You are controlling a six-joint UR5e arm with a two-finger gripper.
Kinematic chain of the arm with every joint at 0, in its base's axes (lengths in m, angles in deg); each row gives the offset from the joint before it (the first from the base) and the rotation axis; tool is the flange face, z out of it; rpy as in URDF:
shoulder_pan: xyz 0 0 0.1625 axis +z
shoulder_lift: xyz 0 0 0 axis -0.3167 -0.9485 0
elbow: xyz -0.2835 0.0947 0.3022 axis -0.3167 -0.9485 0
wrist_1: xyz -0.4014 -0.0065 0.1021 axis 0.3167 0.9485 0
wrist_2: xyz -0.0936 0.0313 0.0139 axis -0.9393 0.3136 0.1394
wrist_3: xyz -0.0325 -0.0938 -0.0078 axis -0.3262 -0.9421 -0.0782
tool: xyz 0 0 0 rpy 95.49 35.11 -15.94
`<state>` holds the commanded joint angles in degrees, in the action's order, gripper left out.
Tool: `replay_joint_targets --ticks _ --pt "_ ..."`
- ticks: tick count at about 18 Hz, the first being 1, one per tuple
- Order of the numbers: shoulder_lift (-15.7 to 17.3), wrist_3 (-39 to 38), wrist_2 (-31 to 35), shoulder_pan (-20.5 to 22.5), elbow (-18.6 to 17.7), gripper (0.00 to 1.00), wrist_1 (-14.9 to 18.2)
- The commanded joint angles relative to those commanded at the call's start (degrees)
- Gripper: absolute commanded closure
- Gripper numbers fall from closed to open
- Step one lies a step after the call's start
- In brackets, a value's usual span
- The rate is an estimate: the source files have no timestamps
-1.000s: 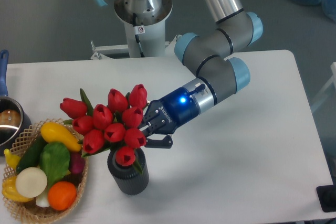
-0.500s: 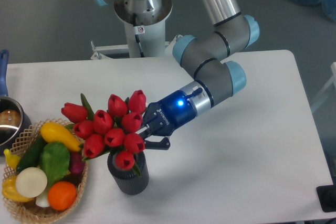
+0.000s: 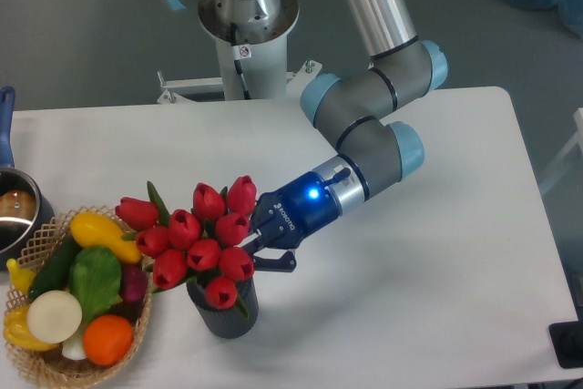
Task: Insert the flowers into the vase
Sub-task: 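Lower the tulip stems into the black vase opening, then push the tulips deeper into the vase and open the gripper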
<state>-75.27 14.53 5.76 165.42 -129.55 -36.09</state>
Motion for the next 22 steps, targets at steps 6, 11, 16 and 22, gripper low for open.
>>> replay_joint_targets --ticks 6,11,16,22 --pt "-1.23 1.41 0.00 0.00 -0.09 0.81 0.00" --pt "-2.11 3.43 0.09 0.00 -0.35 0.77 0.00" --pt "-2.46 4.13 0.09 0.00 -0.53 0.73 0.00" --pt "-2.20 4.22 0.00 0.00 -1.49 0.75 -0.09"
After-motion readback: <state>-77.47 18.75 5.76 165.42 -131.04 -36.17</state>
